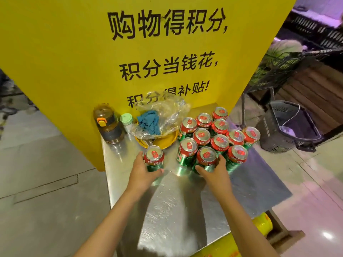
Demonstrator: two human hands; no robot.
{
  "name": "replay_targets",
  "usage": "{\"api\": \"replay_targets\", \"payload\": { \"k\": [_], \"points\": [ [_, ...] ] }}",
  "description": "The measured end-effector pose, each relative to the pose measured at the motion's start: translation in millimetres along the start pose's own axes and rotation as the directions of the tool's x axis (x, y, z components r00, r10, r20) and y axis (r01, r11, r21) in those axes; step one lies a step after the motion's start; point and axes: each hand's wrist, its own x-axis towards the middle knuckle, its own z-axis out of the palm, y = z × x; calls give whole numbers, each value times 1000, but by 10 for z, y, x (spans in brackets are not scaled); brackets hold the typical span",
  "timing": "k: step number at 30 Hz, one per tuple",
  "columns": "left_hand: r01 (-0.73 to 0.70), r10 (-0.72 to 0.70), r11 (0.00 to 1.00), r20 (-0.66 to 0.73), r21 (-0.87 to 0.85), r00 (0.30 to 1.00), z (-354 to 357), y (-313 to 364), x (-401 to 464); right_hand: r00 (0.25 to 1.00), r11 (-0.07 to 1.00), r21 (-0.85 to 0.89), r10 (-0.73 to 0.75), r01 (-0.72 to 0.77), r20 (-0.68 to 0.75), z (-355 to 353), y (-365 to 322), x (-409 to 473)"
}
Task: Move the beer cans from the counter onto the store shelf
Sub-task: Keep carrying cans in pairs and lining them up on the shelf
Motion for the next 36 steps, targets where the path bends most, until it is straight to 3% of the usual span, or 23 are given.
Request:
{"api": "replay_targets", "payload": {
  "k": [5,15,20,25,32,36],
  "points": [
    [-39,31,996,-96,-84,995,123,-22,56,999,999,-1,-36,36,5,61,66,165],
    [27,-34,999,-196,-40,980,114,-80,4,997,996,-61,-73,72,-10,21,185,258],
    [69,-101,987,-230,-146,968,-51,-181,-383,988,992,-59,-106,113,109,-67,229,32],
    [55,-132,963,-285,-263,949,-402,-301,-946,955,989,89,-134,114,265,11,21,-362],
    [-21,-163,904,-390,-427,906,-1062,-530,-1957,861,956,243,-258,163,438,502,-412,-1136],
    [-35,-223,882,-481,-470,848,-1541,-825,-2637,760,954,291,-238,67,605,964,-660,-1757]
  ]
}}
